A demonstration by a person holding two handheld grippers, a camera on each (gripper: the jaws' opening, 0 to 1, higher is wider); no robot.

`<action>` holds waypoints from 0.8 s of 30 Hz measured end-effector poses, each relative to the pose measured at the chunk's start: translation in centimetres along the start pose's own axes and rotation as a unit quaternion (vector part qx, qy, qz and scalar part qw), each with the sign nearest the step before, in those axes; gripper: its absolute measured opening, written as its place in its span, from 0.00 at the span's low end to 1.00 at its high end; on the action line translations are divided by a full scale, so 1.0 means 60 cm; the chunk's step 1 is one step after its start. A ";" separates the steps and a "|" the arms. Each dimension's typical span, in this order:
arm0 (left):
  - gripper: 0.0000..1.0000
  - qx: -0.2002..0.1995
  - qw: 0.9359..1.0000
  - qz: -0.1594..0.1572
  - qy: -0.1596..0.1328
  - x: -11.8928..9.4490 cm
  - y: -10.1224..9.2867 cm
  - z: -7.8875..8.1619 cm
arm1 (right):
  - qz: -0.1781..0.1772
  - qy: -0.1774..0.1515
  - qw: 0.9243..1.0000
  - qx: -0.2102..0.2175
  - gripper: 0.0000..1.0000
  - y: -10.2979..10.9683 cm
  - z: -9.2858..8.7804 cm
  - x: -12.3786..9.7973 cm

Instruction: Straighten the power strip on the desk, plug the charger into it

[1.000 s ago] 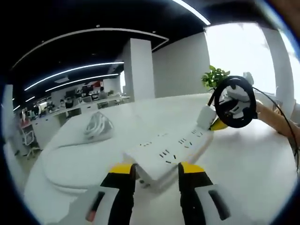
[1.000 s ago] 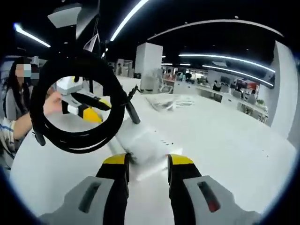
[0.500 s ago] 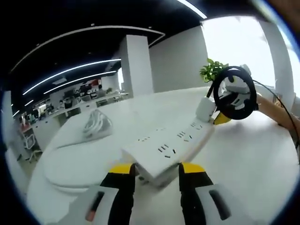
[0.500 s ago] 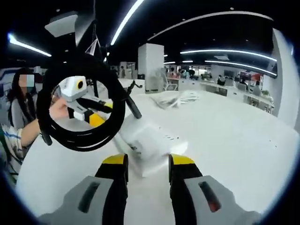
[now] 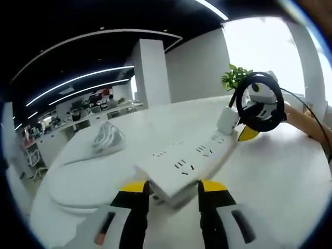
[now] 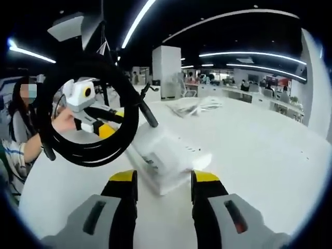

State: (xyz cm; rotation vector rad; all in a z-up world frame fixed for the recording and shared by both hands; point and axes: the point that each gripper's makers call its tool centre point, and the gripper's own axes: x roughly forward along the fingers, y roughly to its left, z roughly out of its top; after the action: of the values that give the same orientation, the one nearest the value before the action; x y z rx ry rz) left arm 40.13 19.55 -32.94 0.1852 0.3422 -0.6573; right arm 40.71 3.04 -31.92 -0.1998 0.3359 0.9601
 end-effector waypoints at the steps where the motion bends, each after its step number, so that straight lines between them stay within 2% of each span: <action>1: 0.38 0.001 1.000 0.001 0.000 0.001 0.001 0.000 | 0.000 0.000 1.000 0.001 0.42 0.001 0.000 0.000; 15: 0.38 -0.004 1.000 -0.002 -0.011 0.005 -0.005 0.002 | -0.022 0.016 1.000 -0.016 0.40 -0.009 -0.010 0.002; 24: 0.38 0.001 1.000 -0.002 -0.010 0.007 -0.007 0.003 | -0.025 0.013 0.999 -0.019 0.38 -0.013 -0.011 -0.001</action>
State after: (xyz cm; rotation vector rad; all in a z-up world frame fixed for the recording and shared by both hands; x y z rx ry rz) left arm 40.22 18.92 -32.94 0.1799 0.3224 -0.6633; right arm 41.20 2.39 -32.48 -0.2536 0.3361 0.9163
